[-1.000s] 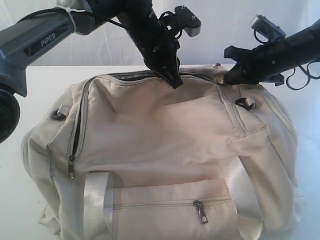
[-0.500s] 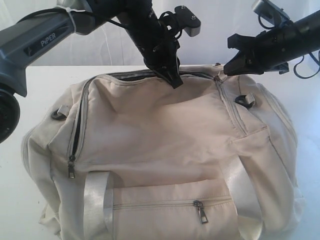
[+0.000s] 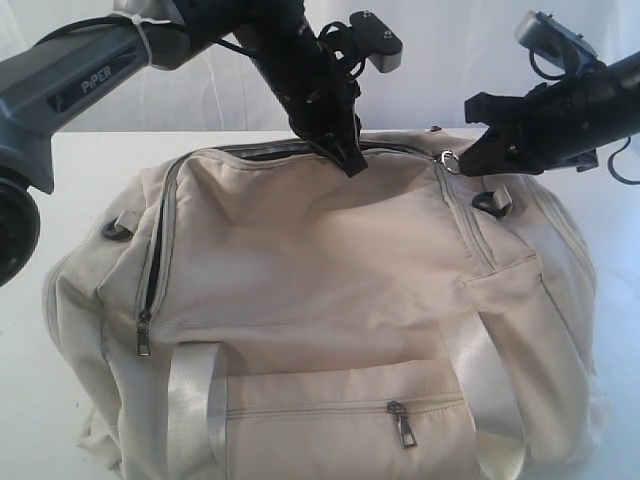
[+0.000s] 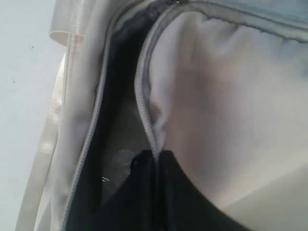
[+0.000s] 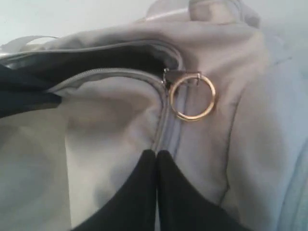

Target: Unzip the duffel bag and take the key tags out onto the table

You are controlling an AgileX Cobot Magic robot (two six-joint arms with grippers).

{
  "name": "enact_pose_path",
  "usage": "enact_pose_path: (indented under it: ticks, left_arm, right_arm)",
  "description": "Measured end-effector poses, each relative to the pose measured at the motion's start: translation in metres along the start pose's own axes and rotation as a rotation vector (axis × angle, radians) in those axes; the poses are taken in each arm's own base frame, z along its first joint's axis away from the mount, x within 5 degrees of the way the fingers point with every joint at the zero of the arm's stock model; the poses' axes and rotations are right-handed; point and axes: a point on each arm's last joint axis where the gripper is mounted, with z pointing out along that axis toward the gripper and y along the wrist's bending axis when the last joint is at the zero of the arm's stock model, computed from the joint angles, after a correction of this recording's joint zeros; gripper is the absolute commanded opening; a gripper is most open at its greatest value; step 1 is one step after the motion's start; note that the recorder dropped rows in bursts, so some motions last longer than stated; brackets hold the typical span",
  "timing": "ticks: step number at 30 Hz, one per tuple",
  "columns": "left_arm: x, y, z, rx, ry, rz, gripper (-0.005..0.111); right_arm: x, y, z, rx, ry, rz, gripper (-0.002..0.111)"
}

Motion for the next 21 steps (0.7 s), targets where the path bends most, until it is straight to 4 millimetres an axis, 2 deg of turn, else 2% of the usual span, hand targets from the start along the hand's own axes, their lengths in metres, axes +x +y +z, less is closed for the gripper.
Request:
enact_pose_path:
  ticks: [5, 6, 8, 10, 11, 16, 21]
  left_arm:
    - [0.0, 0.0, 0.0, 0.005, -0.004, -0.002, 0.0]
    - [0.0, 0.0, 0.0, 0.005, -0.004, -0.002, 0.0]
    - [0.0, 0.0, 0.0, 0.005, -0.004, -0.002, 0.0]
    - [-0.001, -0.001, 0.0, 0.007, -0.006, -0.003, 0.0]
    - [-0.001, -0.001, 0.0, 0.007, -0.006, -0.003, 0.0]
    - [-0.001, -0.001, 0.0, 0.008, -0.007, -0.006, 0.0]
    - [-0.001, -0.001, 0.0, 0.014, -0.012, -0.006, 0.0]
  right_arm:
    - [0.0, -0.007, 0.004, 0.051, -0.037, 0.0, 0.0]
    - [-0.001, -0.009, 0.004, 0.065, -0.059, 0.004, 0.003]
    - [-0.006, -0.012, 0.004, 0.09, -0.108, 0.02, 0.022]
    - [-0.008, -0.014, 0.01, 0.072, -0.111, 0.026, 0.052]
    - [-0.01, -0.015, 0.014, 0.048, -0.108, 0.022, 0.061]
    - [-0.013, -0.002, 0.044, -0.004, -0.081, -0.08, 0.058]
    - [-0.016, -0.006, 0.047, 0.064, -0.097, -0.117, 0.058]
